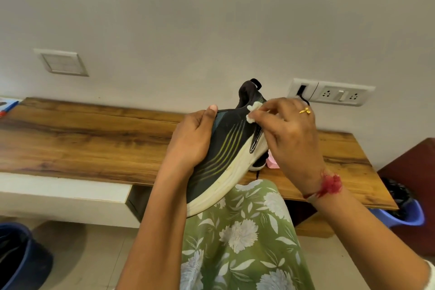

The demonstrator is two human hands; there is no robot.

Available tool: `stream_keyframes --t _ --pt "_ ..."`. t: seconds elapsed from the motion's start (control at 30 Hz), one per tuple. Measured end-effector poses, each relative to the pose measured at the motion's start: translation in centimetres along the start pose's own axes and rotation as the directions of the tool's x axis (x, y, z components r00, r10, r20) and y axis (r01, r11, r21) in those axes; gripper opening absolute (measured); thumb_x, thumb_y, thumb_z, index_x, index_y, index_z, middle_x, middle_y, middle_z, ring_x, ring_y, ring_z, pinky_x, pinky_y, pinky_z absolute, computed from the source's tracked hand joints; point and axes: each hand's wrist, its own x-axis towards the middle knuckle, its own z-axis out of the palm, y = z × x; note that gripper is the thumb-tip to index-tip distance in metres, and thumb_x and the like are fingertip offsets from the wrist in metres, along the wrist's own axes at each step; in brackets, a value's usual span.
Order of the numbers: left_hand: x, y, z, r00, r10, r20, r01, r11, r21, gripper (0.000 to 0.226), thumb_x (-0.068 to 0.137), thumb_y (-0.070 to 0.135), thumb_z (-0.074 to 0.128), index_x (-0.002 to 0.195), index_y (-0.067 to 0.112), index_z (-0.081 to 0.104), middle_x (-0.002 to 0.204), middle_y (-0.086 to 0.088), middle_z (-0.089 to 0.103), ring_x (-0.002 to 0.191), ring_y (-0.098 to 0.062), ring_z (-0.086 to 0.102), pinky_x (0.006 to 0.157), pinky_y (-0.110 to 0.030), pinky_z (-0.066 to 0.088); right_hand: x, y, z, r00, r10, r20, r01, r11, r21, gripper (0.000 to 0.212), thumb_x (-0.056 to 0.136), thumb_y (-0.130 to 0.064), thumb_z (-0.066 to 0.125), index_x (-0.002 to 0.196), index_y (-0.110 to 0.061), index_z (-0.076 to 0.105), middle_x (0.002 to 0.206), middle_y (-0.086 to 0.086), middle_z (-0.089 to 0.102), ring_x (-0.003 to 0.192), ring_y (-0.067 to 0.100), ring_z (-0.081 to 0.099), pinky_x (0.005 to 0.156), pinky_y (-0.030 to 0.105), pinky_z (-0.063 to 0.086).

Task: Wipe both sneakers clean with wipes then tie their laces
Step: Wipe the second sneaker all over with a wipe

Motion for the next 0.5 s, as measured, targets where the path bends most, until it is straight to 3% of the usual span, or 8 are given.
stream_keyframes --t 0.13,0.27,0.4,0.5 --pt "0.1 -0.2 -0.1 1.000 0.003 0.009 -0.003 1.000 -0.008 0.068 0.091 0.063 0.033 0.084 0.004 0.066 0.076 -0.022 0.065 0.072 -0.038 0.062 0.075 -0.052 0.050 -0.8 -1.5 0.1 0.987 -0.144 0.077 0.142 0.989 0.030 0.023 0.087 -0.014 0.051 0.096 -0.013 0.073 0.093 0.005 0.066 0.086 0.024 0.058 0.084 0.036 0.034" --pt "0.1 0.0 0.1 1.000 0.009 -0.008 -0.009 1.000 0.010 0.061 0.099 0.054 0.033 0.079 0.005 0.063 0.067 -0.017 0.061 0.062 -0.028 0.057 0.065 -0.046 0.046 0.4 -1.3 0.3 0.999 0.038 -0.006 -0.037 0.996 0.079 0.021 0.088 -0.016 0.053 0.095 -0.012 0.073 0.086 0.005 0.065 0.081 0.027 0.058 0.078 0.038 0.037" --pt "0.4 0.4 -0.2 1.000 0.012 0.009 -0.012 1.000 -0.003 0.054 0.101 0.048 0.035 0.080 0.007 0.065 0.070 -0.008 0.065 0.065 -0.020 0.058 0.068 -0.040 0.045 -0.5 -3.2 0.5 0.988 -0.153 0.028 0.149 0.983 0.108 0.021 0.088 -0.014 0.053 0.095 -0.013 0.073 0.087 0.002 0.067 0.080 0.024 0.059 0.080 0.036 0.038" --pt "0.6 0.5 -0.1 1.000 0.013 -0.002 -0.013 1.000 -0.020 0.057 0.100 0.051 0.035 0.078 0.007 0.062 0.067 -0.007 0.059 0.062 -0.019 0.054 0.066 -0.039 0.043 1.0 -1.7 0.2 0.998 -0.053 -0.028 0.055 0.997 0.053 0.021 0.088 -0.014 0.054 0.096 -0.015 0.074 0.094 -0.001 0.070 0.086 0.024 0.059 0.082 0.035 0.035"
